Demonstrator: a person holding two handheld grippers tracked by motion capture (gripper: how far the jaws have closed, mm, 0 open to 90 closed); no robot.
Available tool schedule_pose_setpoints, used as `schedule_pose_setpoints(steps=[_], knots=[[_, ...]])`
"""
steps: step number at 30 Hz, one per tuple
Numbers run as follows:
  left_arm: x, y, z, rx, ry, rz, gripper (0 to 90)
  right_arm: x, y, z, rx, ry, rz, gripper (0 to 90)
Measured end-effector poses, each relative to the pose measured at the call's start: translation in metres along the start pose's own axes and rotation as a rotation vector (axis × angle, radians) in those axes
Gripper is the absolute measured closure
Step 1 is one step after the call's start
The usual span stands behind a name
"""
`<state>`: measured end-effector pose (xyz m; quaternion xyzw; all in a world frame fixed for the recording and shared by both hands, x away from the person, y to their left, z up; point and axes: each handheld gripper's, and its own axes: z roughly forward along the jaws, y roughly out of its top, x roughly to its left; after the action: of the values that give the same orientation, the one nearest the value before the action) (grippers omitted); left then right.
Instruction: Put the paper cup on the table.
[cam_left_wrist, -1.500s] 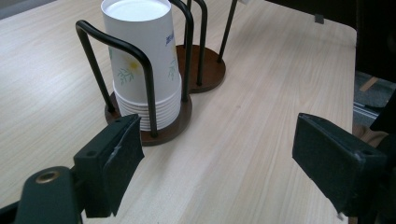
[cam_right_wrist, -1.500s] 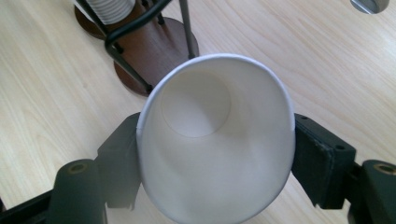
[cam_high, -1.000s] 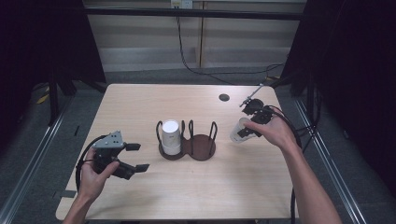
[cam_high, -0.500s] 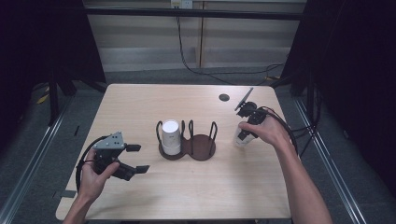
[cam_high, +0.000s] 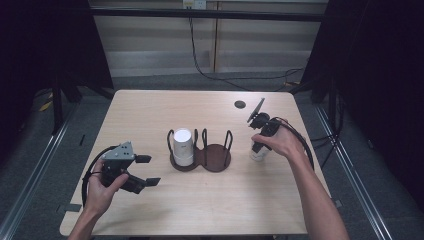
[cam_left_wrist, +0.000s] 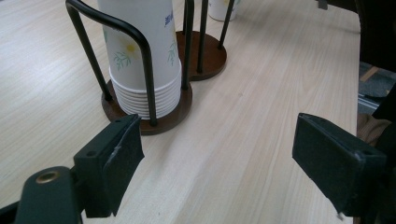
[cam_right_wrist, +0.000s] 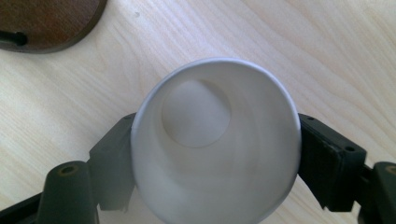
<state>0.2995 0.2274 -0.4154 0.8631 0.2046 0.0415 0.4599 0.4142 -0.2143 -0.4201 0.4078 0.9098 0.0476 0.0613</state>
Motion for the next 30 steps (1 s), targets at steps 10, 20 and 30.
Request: schedule_pose_setpoints(steps=[10, 20, 30], knots=[[0.002, 0.000, -0.004, -0.012, 0.019, -0.003, 16.1, -0.001, -0.001, 0.002, -0.032, 0.014, 0.019, 17.3], [0.002, -0.001, -0.003, -0.009, 0.017, -0.008, 16.1, -0.005, -0.009, -0.002, -0.083, 0.068, 0.047, 14.6], [0.002, -0.001, -0.003, -0.001, 0.022, -0.009, 16.1, -0.005, -0.013, -0.010, -0.165, 0.085, 0.076, 14.3]])
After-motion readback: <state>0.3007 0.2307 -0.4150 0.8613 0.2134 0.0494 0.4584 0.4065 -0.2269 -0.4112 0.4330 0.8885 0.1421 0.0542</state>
